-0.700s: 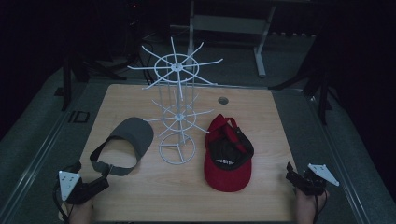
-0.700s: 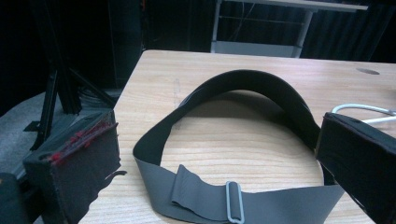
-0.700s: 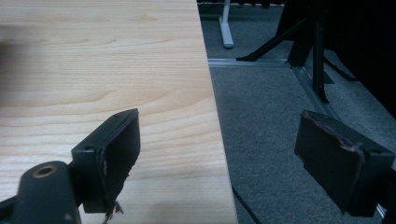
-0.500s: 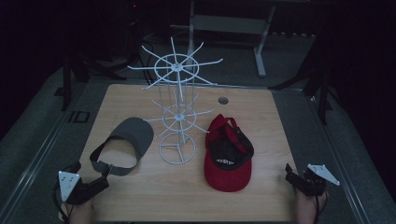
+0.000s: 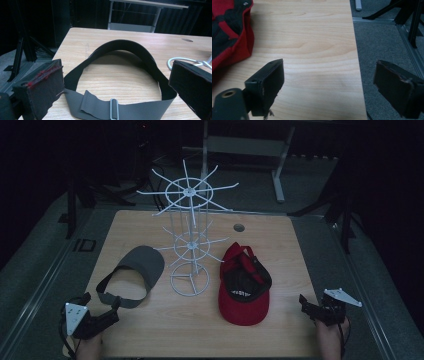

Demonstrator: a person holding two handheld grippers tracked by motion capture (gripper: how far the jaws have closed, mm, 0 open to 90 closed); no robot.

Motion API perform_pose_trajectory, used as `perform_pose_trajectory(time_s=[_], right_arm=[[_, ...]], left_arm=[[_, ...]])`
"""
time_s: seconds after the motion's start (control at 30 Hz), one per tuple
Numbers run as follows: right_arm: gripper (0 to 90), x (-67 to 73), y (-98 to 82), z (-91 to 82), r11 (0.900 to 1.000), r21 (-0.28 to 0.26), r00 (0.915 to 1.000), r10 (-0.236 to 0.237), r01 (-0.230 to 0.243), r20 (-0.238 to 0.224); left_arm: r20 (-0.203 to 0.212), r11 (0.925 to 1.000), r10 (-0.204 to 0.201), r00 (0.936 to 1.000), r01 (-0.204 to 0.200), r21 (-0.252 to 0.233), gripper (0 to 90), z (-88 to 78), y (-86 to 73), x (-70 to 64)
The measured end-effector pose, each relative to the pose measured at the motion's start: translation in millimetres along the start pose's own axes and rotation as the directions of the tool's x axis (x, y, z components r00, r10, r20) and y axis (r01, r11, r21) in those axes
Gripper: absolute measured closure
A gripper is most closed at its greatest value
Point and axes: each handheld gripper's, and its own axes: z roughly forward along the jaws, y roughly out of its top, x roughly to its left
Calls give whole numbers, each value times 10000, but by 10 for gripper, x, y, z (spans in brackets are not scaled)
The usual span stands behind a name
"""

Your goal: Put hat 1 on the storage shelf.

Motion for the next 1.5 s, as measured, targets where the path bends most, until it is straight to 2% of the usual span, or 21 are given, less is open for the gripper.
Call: perform_pose_trajectory(time_s=[0.23,0.27,0.3,0.37,0.43,0.57,0.77,1.03,1.07,1.2,1.23,1.37,1.43,1.5], right_arm=[[90,98,177,36,9996,-239,9996,-159,164,220],[92,112,203,49,9995,-199,9996,-238,241,162],[92,115,230,67,9998,-29,9996,-186,185,-214],[92,146,292,105,9997,49,9978,-220,224,-624],[92,192,347,128,9990,-44,9969,-440,438,-650],[91,269,476,179,9989,-207,9948,-443,425,-920],[92,409,639,239,9972,-324,9866,-716,676,-1468],[102,656,852,451,9932,-301,9678,-1168,1129,-2229],[133,689,864,479,9921,-315,9661,-1255,1215,-2258],[137,800,899,608,9892,-197,9548,-1454,1453,-2593],[138,821,902,641,9893,-187,9553,-1447,1448,-2578],[130,904,891,781,9866,114,9482,-1530,1626,-2784],[128,925,881,818,9855,207,9485,-1565,1686,-2753],[127,1004,838,953,9791,570,9439,-1719,1954,-2821]], left_arm=[[222,9999,-55,9997,53,94,4,2,5,-14],[225,10000,-43,9997,41,81,4,4,5,-19],[258,10000,-46,9997,44,76,4,5,5,-22],[278,9999,-50,9996,46,121,4,12,4,-27],[310,9999,-20,9995,14,165,4,16,4,-28],[349,9998,31,9994,-38,186,4,16,6,-33],[472,9994,175,9987,-189,286,4,23,7,-52],[529,9991,147,9985,-168,385,4,26,7,-51],[525,9991,147,9985,-168,397,4,27,7,-50],[566,9989,162,9983,-186,422,4,31,7,-52],[571,9990,162,9982,-186,417,4,32,7,-53],[608,9988,164,9980,-192,449,4,31,6,-53],[609,9987,163,9980,-191,466,4,32,6,-54],[609,9986,156,9980,-186,486,4,37,5,-53]])
